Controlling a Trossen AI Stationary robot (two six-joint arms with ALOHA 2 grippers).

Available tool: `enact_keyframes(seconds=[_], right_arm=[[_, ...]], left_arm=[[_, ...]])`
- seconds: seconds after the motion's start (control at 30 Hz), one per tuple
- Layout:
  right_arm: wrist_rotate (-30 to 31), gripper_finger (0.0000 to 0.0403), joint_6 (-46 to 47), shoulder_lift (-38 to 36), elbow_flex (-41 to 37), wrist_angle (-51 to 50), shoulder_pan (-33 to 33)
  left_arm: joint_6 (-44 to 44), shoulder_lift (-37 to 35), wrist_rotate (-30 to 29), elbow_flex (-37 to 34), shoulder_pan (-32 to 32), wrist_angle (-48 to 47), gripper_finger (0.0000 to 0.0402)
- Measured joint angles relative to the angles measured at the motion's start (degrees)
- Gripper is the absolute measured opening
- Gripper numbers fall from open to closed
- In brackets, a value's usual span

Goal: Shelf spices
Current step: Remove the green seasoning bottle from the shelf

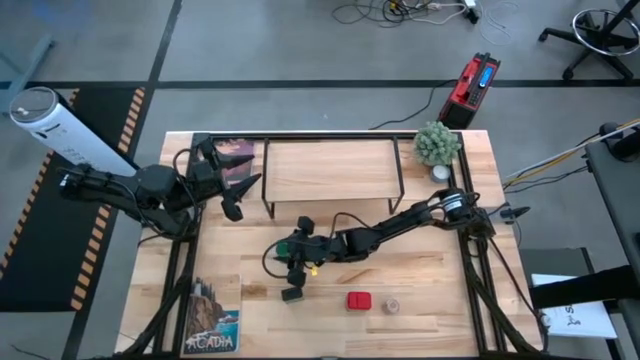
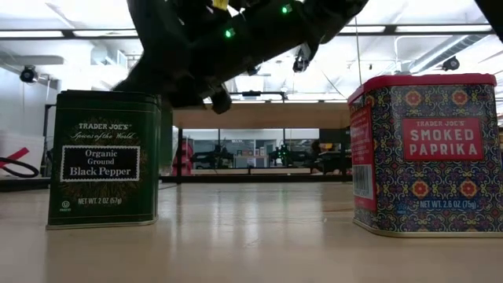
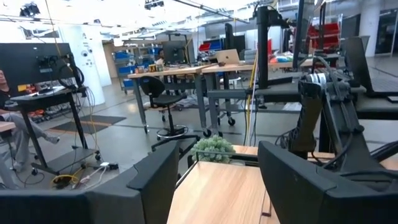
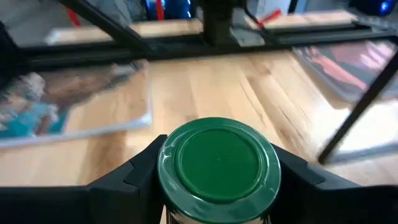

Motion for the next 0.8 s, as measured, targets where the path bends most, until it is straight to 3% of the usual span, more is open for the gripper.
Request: enact_keyframes(seconds=[0.27,0.8], right_arm=[[-0.1,0.0187,0.13,0.26,-0.02,-1.39,-0.33],[0.07,0.0253,-1.41,-0.47,-0.09,-2.74,-0.72]], left_arm=[[-0.27,0.05,0.0,0.0,0.0,-0.17,0.0215],[-0.42,0.12,-0.02,0.0,0.0,-0.15,0.0211]])
